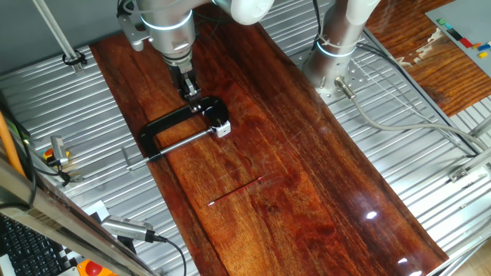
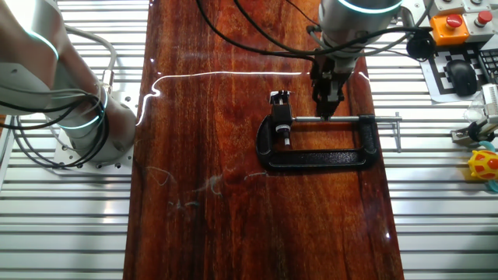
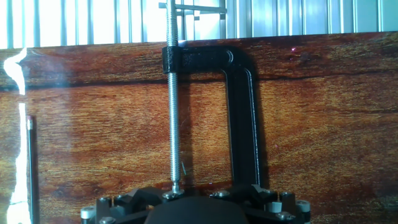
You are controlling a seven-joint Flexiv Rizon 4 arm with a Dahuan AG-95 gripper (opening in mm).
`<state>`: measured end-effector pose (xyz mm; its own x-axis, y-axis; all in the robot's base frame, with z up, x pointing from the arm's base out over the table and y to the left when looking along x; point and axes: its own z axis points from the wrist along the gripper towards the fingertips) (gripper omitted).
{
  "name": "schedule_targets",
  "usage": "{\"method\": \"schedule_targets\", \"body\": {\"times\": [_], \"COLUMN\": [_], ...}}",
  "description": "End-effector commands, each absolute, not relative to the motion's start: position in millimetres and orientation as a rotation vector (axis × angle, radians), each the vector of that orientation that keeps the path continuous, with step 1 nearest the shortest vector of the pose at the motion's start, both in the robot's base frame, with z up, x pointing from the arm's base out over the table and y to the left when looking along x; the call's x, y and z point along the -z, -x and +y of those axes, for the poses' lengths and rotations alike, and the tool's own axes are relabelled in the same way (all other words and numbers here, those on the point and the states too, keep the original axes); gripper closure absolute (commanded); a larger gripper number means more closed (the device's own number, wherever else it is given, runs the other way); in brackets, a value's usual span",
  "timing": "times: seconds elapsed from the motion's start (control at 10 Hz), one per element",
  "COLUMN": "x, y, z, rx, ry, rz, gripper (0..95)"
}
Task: Insert the pencil into the pencil sharpener
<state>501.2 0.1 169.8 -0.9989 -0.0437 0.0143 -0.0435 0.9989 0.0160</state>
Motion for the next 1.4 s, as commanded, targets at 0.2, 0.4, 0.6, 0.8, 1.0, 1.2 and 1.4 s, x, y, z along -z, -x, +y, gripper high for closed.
{"method": "schedule_targets", "body": {"times": [0.2, 0.4, 0.6, 0.8, 1.0, 1.2, 1.4], "x": [-169.8, -169.8, -169.8, -169.7, -169.4, -168.1, -165.9], "y": [-499.8, -499.7, -499.7, -499.7, -499.0, -496.2, -491.8], "z": [0.0, 0.0, 0.0, 0.0, -0.2, -0.7, -1.4], "rx": [0.023, 0.023, 0.03, 0.023, 0.03, 0.027, 0.025], "ry": [-0.068, -0.068, -0.077, -0.072, -0.156, -0.154, -0.138], "rz": [-3.128, -3.128, -3.128, -3.128, -3.127, -3.127, -3.127], "gripper": [95.0, 95.0, 95.0, 95.0, 95.0, 95.0, 95.0]}}
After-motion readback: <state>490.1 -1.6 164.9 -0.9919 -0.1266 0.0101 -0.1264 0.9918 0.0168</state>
